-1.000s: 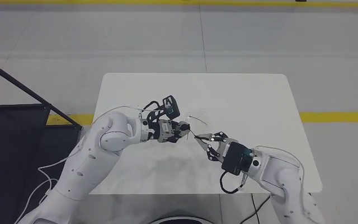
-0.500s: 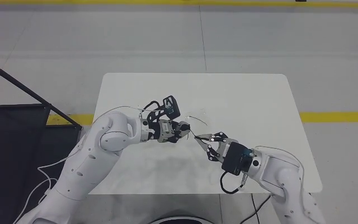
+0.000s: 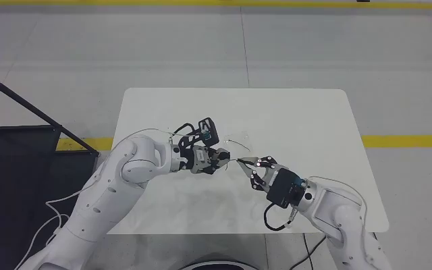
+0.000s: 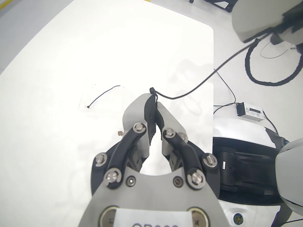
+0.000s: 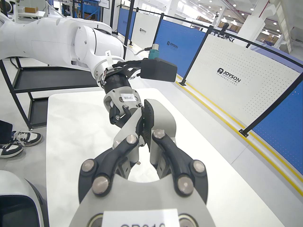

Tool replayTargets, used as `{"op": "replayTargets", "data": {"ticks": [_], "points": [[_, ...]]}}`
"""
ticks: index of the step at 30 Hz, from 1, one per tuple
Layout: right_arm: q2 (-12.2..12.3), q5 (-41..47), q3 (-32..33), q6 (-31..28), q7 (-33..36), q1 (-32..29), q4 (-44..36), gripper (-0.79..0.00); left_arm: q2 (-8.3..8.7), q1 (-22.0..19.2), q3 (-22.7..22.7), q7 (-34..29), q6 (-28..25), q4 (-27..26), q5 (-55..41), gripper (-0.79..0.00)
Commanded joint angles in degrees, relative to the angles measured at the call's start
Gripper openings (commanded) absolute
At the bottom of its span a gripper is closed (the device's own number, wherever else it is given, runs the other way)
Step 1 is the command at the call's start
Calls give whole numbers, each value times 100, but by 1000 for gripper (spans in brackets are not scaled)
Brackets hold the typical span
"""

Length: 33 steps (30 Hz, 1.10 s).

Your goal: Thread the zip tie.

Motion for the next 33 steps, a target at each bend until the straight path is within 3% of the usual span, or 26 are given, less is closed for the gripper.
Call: {"op": "replayTargets", "data": {"ticks": [1, 22, 33], "points": [[1, -21, -4, 95, 12, -14, -13, -785, 5, 1, 4, 2, 7, -9, -4, -785], [-7, -301, -75, 1050, -224, -172, -69, -785, 51, -57, 112, -25, -12, -38, -17, -785], [-6, -399, -166, 1131, -227, -149, -54, -785, 70, -93, 155, 15, -34, 5, -35, -785]]}}
